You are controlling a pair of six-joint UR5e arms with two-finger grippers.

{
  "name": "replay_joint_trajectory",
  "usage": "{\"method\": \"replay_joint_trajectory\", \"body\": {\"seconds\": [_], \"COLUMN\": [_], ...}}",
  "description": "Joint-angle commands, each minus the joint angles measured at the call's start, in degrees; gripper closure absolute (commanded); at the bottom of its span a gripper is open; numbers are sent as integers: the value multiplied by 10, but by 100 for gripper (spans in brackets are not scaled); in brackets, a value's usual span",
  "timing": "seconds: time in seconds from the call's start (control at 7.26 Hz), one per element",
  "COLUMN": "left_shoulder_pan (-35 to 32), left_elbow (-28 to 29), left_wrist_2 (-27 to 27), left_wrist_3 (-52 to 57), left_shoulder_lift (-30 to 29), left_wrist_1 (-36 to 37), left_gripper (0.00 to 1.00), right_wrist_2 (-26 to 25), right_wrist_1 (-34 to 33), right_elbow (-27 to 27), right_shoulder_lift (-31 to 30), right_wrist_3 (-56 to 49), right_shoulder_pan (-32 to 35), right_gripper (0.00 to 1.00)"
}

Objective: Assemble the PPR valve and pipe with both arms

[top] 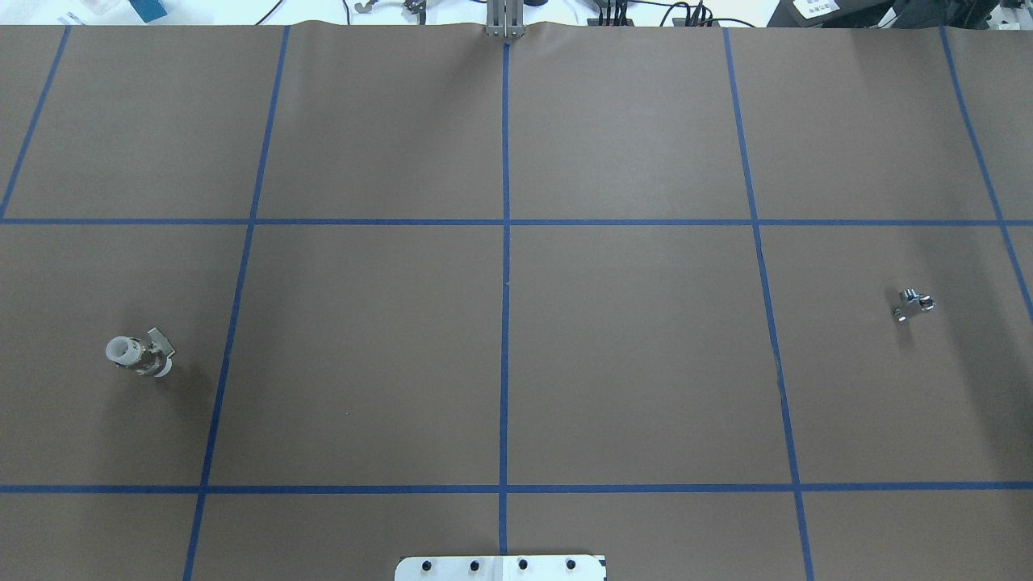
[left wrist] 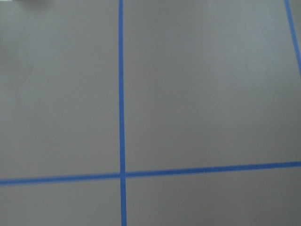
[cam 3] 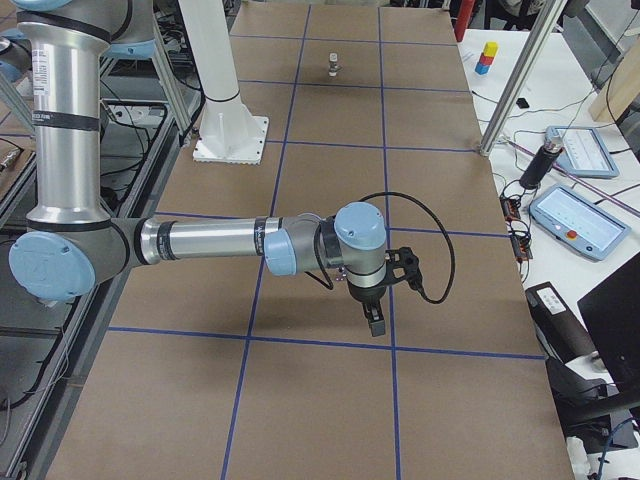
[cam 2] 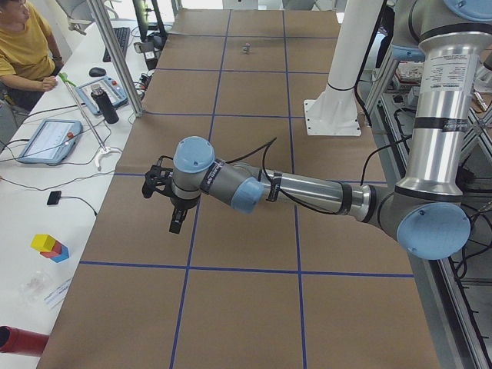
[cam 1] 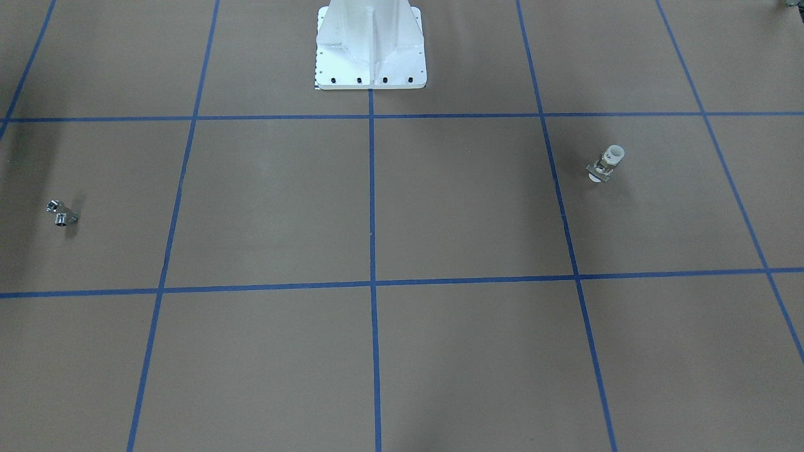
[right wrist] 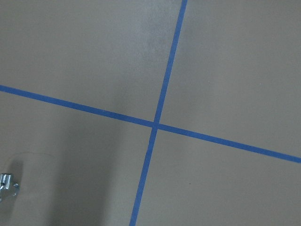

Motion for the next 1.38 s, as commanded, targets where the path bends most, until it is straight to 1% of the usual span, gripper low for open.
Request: {"method": "replay_joint_trajectory", "body": {"seconds": [0.0, 0.14, 0.28, 0.55, 0.69, 0.83, 0.96, 1.1, 1.24], "left_shoulder_pan": [56, 118, 144, 212, 247, 292, 346, 412, 439], "left_elbow": [9, -16, -43, -145, -187, -204, -206, -207, -205], "left_wrist_2": [-1, -1, 2, 19, 46, 86, 116, 179, 203], "left_wrist_3": [-28, -43, -148, -209, -225, -255, -307, -342, -348], "left_shoulder_lift": [-1, -1, 2, 82, 126, 141, 141, 141, 141], "left_wrist_1": [-112, -120, -131, -126, -124, -123, -120, -119, -118], "left_gripper": [0, 0, 0, 0, 0, 0, 0, 0, 0], "right_wrist_2": [2, 2, 2, 1, 1, 1, 1, 1, 1], "right_wrist_1": [18, 18, 18, 18, 18, 17, 18, 18, 17], "right_elbow": [-13, -14, -15, -15, -15, -16, -15, -16, -16], "right_shoulder_lift": [1, 1, 0, 0, -1, -2, -4, -4, -5], "right_wrist_3": [1, 1, 1, 2, 2, 2, 2, 2, 2], "right_shoulder_pan": [0, 0, 0, 0, 0, 0, 0, 0, 0], "right_gripper": [0, 0, 0, 0, 0, 0, 0, 0, 0]}}
